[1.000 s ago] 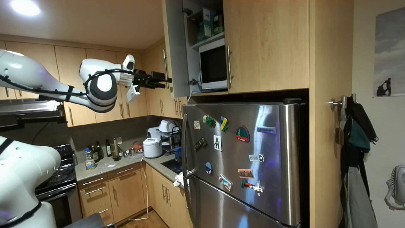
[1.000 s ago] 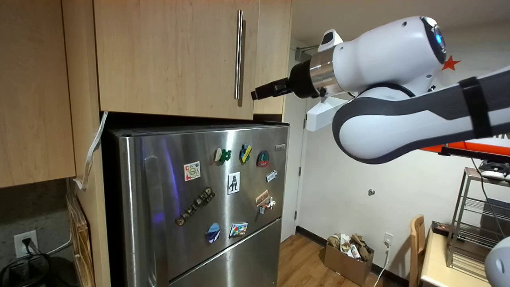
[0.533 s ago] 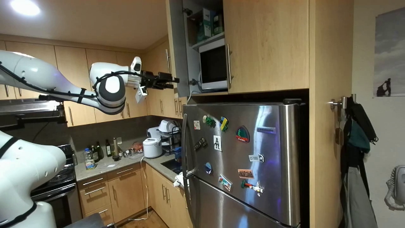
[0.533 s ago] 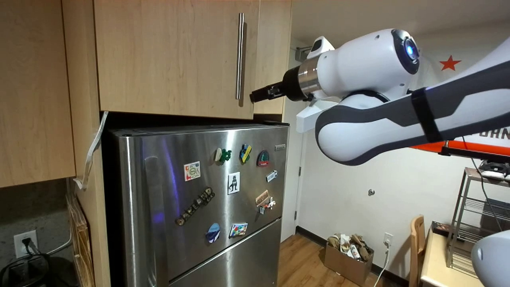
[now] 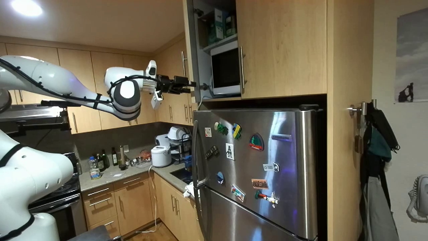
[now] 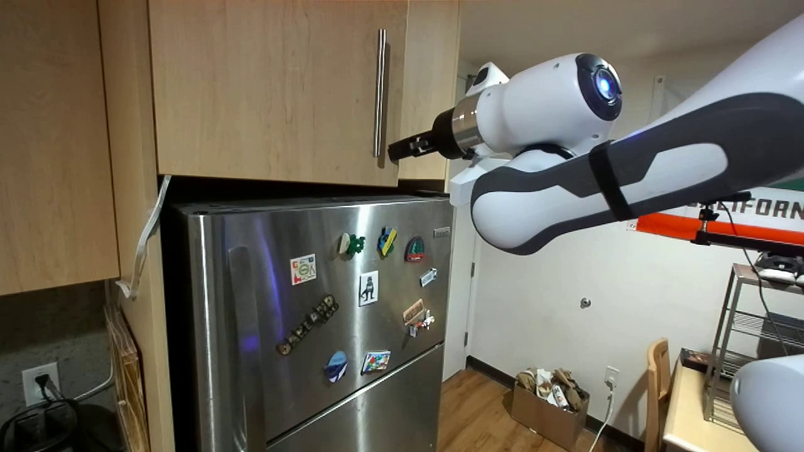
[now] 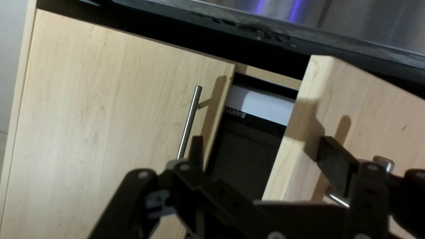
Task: Close the top left cupboard drawer above the refrigerator
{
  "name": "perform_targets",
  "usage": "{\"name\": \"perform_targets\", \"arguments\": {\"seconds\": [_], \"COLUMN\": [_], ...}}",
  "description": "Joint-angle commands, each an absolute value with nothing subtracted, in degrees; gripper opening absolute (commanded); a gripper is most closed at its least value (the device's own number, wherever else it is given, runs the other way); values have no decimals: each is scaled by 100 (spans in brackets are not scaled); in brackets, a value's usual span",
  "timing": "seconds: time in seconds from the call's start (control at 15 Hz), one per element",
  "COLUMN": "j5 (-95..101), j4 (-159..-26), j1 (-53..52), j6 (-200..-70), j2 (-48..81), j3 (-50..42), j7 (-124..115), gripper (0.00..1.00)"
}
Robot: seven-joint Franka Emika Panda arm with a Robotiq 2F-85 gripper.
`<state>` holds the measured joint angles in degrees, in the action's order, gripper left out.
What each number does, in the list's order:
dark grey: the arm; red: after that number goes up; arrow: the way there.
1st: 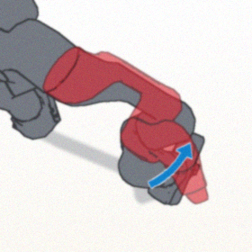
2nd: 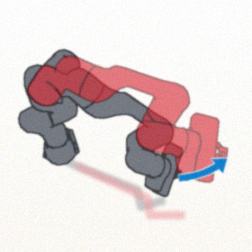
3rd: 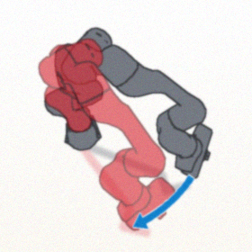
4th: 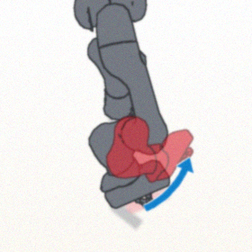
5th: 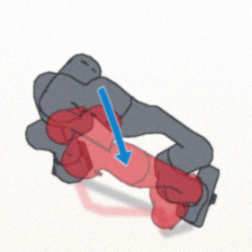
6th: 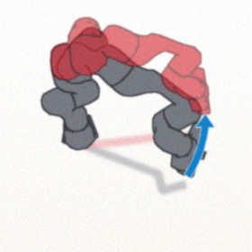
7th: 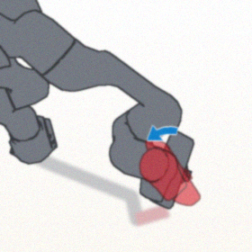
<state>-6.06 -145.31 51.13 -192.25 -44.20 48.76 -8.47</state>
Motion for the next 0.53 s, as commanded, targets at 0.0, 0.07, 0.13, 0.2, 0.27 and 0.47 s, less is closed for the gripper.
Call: {"name": "perform_targets", "arguments": {"seconds": [0.0, 0.07, 0.13, 0.2, 0.27, 0.47], "j5": [-723, -736, -749, -754, -765, -807], "j4": [-14150, -14064, -13983, -13913, -13832, -13638], "j1": [5620, 5730, 5841, 5939, 6052, 6332], "j6": [-19291, -19249, -19232, -19211, -19188, -19138], "j2": [-4228, -4186, -4153, -4122, -4093, -4019], "j3": [5145, 5191, 5246, 5298, 5346, 5503], "j7": [-979, -996, -1039, -1063, -1075, -1151], "gripper": [88, 85, 85, 83, 84, 86]}}
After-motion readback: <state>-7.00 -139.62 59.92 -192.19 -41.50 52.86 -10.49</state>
